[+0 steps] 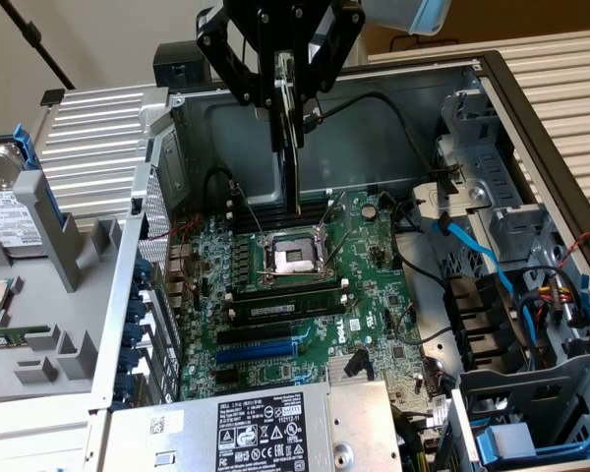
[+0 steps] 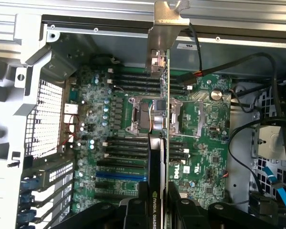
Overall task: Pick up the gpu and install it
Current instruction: 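Insert the gpu into the slot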
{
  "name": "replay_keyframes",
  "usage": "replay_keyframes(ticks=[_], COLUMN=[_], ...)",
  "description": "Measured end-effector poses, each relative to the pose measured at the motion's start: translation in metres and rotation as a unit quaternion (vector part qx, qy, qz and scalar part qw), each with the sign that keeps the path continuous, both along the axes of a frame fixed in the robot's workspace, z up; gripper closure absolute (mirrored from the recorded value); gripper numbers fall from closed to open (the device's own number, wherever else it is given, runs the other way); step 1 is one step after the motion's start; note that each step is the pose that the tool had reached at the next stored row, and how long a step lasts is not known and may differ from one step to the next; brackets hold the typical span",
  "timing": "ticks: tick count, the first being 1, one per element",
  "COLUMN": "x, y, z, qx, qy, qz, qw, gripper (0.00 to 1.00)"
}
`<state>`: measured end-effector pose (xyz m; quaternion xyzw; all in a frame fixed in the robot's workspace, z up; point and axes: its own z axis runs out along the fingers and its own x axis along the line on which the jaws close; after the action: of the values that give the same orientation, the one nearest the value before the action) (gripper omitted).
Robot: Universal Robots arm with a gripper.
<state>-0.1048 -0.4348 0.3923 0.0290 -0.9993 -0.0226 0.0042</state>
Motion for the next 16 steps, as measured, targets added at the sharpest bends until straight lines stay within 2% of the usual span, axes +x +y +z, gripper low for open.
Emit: replay_keyframes(ticks=[5, 8, 13, 16], x=[0.0004, 0.0004, 0.0010, 0.0017], y=[0.0001, 0.0001, 0.0001, 0.0001], z=[-0.0001, 0.0000, -0.0001, -0.0001], qx=[-0.0004, -0.0005, -0.0004, -0.0004], qy=[-0.0001, 0.0000, -0.0001, -0.0002], qz=[0.002, 0.027, 0.067, 0.090], qw=[1.0000, 0.9996, 0.9977, 0.9960], gripper=[0.73, 0.73, 0.73, 0.73])
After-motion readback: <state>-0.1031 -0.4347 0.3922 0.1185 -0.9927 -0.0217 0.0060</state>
